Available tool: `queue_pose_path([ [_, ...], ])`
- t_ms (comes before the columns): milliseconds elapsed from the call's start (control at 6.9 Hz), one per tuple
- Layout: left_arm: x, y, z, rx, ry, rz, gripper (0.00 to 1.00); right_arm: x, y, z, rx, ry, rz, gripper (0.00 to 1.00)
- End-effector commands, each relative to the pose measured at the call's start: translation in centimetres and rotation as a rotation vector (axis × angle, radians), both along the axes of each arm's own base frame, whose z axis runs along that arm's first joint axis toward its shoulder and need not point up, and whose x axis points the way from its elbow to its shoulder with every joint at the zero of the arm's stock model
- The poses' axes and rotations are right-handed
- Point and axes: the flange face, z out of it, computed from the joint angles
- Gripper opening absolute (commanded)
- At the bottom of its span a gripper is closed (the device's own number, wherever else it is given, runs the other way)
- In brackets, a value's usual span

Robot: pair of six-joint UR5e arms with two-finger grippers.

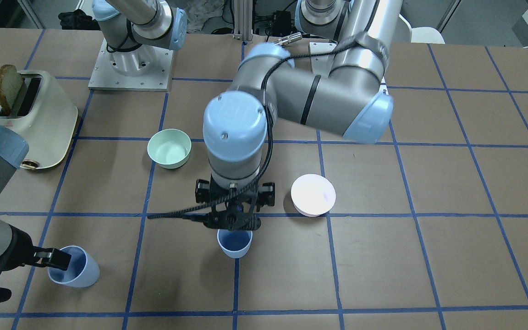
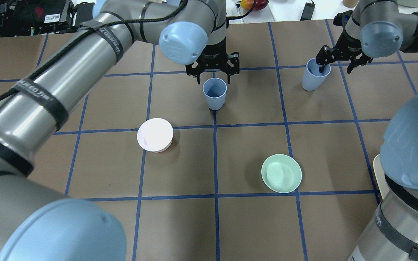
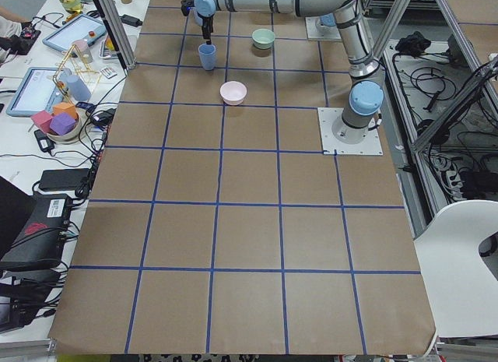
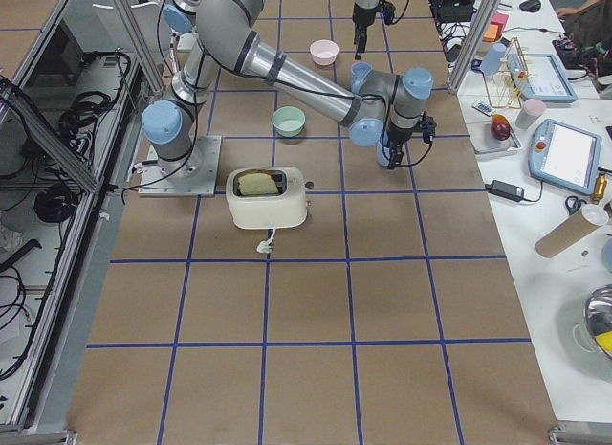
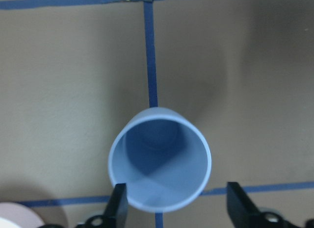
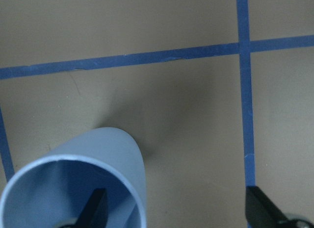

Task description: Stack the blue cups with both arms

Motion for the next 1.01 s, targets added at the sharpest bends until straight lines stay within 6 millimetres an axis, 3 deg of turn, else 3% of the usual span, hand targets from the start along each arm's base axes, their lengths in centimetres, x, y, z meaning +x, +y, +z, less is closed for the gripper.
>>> queue_pose_path([
  [0, 5.2, 8.1, 10.4, 0.112, -0.129, 0.004, 1.00, 0.0, 0.0, -0.5, 0.012, -0.004, 0.000, 0.35],
  [145, 6.4, 11.5, 13.4, 0.120, -0.133, 0.025, 1.00, -0.1, 0.0, -0.3, 0.014, -0.001, -0.002, 0.01],
  [290, 7.9, 12.9, 12.1, 0.147, -0.141, 0.042, 1.00, -0.1, 0.0, -0.1, 0.013, 0.001, -0.005, 0.00],
  [435, 9.4, 13.0, 9.3, 0.093, -0.120, 0.060, 0.95, -0.1, 0.0, 0.1, 0.010, 0.001, -0.005, 0.00],
  [580, 10.0, 13.6, 8.4, -0.027, -0.081, 0.066, 0.95, -0.1, 0.0, 1.5, -0.005, 0.004, -0.006, 0.00],
  [725, 11.4, 13.6, 8.2, -0.118, -0.052, 0.052, 0.95, 1.0, 0.1, 4.4, 0.007, -0.019, -0.005, 0.00],
  [870, 14.7, 12.4, 9.2, -0.197, -0.034, 0.035, 0.99, 2.8, 0.1, 7.3, 0.032, -0.102, -0.022, 0.00],
])
